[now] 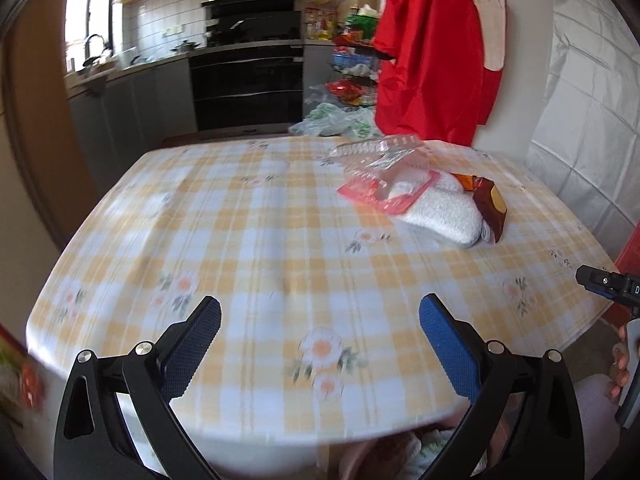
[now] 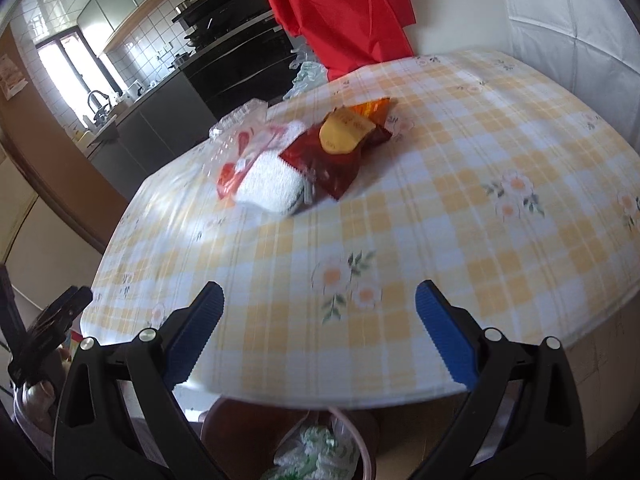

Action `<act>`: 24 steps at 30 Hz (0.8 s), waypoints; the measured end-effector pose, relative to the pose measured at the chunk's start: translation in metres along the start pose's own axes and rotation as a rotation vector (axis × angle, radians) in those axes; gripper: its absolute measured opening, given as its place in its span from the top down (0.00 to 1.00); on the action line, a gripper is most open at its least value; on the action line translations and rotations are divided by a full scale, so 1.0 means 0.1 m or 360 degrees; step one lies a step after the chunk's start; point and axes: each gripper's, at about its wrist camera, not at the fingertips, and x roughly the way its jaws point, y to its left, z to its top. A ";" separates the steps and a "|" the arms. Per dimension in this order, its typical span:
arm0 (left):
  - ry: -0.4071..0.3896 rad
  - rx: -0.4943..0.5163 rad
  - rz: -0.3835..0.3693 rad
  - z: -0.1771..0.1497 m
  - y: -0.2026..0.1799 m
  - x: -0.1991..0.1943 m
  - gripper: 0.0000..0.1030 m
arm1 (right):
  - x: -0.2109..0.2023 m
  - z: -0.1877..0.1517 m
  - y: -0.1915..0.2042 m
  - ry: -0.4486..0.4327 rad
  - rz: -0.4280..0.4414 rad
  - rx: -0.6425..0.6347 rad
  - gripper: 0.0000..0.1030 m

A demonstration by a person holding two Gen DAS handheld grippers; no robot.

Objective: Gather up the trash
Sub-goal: 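Move both tools toward the clear plastic tray and red snack packet, then grasp the clear plastic tray with the left tool while the right tool grasps the red snack packet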

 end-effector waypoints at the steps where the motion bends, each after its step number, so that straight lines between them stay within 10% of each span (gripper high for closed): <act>1: -0.0005 0.0047 -0.0019 0.16 -0.08 0.13 0.06 | 0.02 0.08 -0.01 -0.0015 -0.0002 0.0002 0.08; 12: -0.0016 0.0815 -0.0123 1.72 -1.38 1.60 0.06 | 0.16 0.71 -0.41 -0.0127 -0.0010 0.0084 0.08; 24: 0.0504 0.0798 0.0116 2.13 -1.60 2.91 0.06 | 0.32 0.90 -0.92 -0.0149 -0.0027 0.0242 0.08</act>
